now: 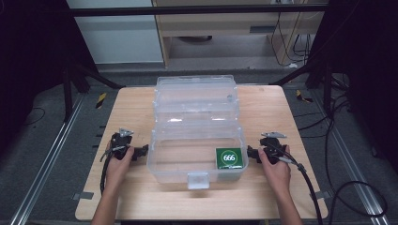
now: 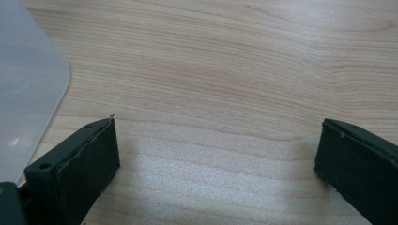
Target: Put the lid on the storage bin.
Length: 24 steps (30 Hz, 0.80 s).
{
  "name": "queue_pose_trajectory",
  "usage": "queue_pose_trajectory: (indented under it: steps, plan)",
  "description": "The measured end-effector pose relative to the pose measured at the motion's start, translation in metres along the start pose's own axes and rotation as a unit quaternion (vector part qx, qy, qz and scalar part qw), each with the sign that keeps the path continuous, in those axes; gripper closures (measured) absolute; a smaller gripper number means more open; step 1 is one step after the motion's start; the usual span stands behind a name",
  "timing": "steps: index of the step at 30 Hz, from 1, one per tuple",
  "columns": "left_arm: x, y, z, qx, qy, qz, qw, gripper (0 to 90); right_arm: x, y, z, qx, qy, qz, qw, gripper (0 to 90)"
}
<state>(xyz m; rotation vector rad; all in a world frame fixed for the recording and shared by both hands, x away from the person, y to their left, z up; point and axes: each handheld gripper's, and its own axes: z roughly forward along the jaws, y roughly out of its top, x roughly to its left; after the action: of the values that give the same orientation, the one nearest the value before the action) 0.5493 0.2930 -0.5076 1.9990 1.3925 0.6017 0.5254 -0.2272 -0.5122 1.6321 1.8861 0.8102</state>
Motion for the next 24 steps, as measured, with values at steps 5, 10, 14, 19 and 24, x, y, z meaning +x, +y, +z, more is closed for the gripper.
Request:
queue_pose_trajectory:
  steps: [5, 10, 14, 19, 24]
  plan:
    - [-0.001, -0.001, -0.002, 0.003, -0.014, 0.012, 0.9998, 0.0, -0.004, 0.0, 0.0, -0.001, 0.014, -0.016, 0.9998, 0.3]
    - [0.001, -0.003, -0.011, 0.005, -0.049, 0.018, 0.9986, 2.6, -0.003, 0.0, 0.0, 0.001, 0.013, -0.013, 0.9998, 0.3]
    - [0.0, 0.001, -0.029, -0.018, -0.041, 0.037, 0.9983, 5.2, -0.007, -0.002, -0.002, -0.001, 0.023, -0.025, 0.9994, 0.9]
    - [0.0, 0.011, -0.063, -0.037, -0.032, 0.064, 0.9967, 4.9, -0.01, 0.0, -0.012, -0.009, 0.018, -0.073, 0.9971, 7.6]
    - [-0.003, 0.017, -0.093, -0.062, -0.04, 0.108, 0.9914, 4.5, -0.015, 0.024, -0.051, -0.025, -0.01, -0.147, 0.9888, 13.0]
